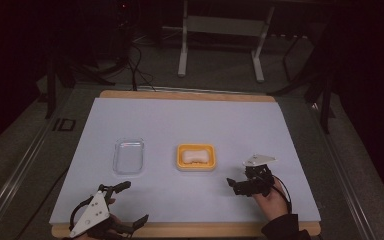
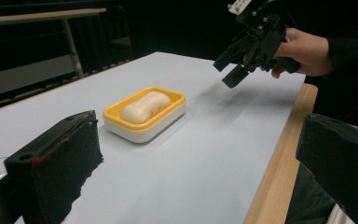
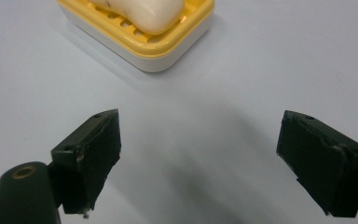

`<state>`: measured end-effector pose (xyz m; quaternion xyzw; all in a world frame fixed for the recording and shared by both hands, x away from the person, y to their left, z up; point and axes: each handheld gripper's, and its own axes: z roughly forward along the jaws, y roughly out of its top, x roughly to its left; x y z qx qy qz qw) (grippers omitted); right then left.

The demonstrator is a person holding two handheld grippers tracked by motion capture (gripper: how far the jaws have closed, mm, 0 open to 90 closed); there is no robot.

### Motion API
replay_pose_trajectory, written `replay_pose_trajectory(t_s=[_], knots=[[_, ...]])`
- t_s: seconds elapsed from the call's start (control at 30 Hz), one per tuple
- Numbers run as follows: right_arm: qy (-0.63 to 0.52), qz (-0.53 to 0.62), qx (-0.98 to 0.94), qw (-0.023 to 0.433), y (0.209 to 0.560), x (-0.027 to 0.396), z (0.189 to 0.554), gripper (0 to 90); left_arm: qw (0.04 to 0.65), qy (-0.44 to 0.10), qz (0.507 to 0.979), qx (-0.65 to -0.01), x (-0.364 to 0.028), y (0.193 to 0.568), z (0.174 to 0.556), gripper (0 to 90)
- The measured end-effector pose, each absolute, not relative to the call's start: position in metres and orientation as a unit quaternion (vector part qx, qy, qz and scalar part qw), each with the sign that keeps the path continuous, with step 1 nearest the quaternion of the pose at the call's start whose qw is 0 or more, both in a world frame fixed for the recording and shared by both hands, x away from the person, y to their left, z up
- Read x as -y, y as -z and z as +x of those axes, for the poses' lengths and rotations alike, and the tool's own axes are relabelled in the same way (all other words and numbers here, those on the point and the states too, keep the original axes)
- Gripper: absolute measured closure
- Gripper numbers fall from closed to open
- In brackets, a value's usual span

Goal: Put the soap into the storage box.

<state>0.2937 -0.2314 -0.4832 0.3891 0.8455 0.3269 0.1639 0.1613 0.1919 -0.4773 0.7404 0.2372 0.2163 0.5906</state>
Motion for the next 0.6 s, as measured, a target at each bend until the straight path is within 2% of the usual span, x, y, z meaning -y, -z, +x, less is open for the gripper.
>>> replay_pose_trajectory(t_s=[0.6], knots=[[-0.334, 0.392, -0.839, 0.176, 0.4848, 0.2361, 0.2869, 13.5, 0.585, -0.215, 0.745, -0.237, -0.1903, 0.4777, 0.1613, 0.1]])
